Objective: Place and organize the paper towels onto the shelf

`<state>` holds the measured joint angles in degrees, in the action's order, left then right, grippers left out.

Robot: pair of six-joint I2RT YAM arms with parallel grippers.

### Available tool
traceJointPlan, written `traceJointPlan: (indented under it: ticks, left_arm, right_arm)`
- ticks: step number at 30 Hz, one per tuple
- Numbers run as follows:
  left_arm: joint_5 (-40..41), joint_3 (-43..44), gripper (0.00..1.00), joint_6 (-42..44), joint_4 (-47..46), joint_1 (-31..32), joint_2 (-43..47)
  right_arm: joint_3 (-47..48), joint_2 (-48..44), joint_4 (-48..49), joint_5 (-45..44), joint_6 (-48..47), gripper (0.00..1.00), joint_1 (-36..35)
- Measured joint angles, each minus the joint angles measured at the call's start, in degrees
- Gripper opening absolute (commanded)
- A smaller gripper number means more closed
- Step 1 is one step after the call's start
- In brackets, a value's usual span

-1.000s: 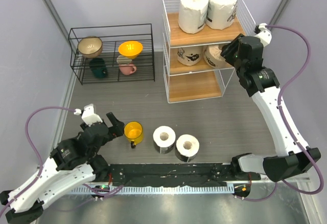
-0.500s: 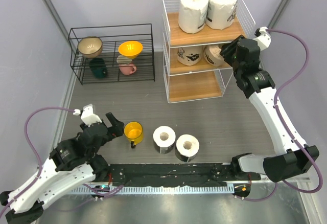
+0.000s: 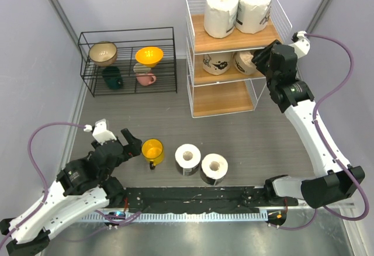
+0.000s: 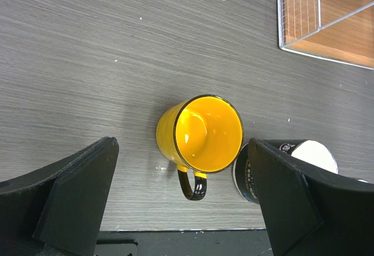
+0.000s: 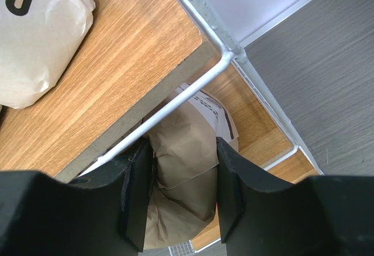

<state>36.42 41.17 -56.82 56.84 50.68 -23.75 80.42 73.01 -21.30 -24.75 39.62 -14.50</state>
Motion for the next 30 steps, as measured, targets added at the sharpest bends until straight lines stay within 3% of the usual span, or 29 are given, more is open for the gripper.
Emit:
traceJointPlan:
  ticks: [20,30]
  left_arm:
    - [0.02,0.00,1.00,0.00,0.02,0.00,0.00]
    - [0.00,0.00,1.00,0.00,0.02,0.00,0.04]
  right_arm:
    - [-0.55,1.64,2.40,0.83,0.04,0.35,0.07]
    - [-0.63,1.64,2.51,1.31,-0.04,0.56,0.11]
